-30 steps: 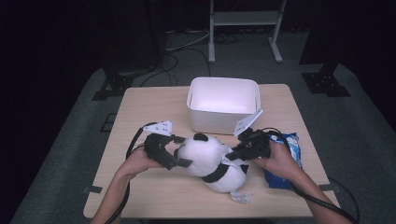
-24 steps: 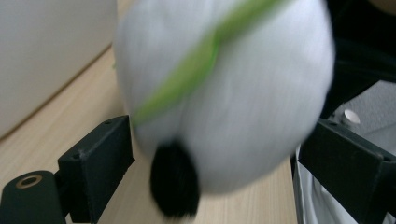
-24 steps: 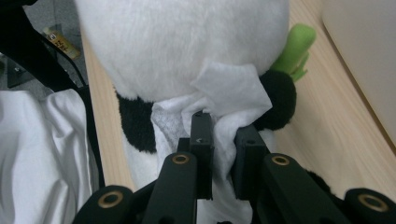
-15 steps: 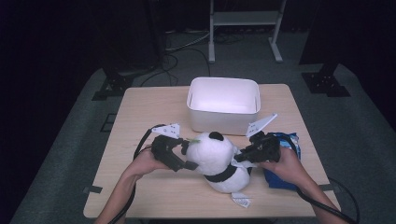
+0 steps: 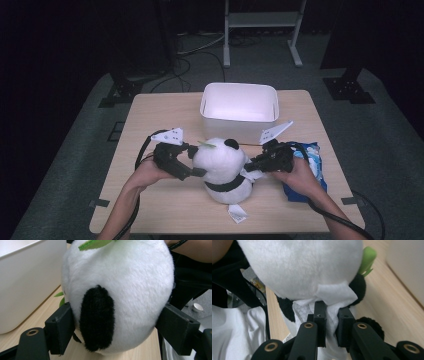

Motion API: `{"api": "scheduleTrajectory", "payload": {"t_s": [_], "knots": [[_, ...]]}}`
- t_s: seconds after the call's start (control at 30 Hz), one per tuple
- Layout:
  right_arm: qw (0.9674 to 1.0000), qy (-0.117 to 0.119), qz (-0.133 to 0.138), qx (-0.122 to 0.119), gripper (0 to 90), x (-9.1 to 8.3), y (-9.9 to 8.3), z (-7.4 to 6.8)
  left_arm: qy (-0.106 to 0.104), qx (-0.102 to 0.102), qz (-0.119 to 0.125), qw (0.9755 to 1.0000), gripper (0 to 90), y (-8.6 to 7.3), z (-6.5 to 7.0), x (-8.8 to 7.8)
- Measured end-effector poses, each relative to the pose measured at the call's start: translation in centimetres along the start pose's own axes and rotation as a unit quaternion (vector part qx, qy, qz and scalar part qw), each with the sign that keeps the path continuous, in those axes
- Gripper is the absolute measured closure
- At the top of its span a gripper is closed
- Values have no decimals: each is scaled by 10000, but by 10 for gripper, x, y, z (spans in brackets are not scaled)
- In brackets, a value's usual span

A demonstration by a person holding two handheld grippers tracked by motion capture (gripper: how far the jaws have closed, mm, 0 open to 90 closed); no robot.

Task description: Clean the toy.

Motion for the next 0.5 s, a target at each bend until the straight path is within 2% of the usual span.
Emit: {"api": "scheduleTrajectory", "payload": {"t_s": [0.5], "knots": [[9992,-222,324,-40,800,-50,15,-8,-4,91,28,10000,189,7,3,10]]}}
Point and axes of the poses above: each handheld gripper's, and its own axes: x roughly forward along the jaws, y roughly out of its top, z roughly to its right, the point moved 3 cm from there along x, roughly forward along the jaws, and after that the axes turned 10 degrees about x, right-handed, at the moved point
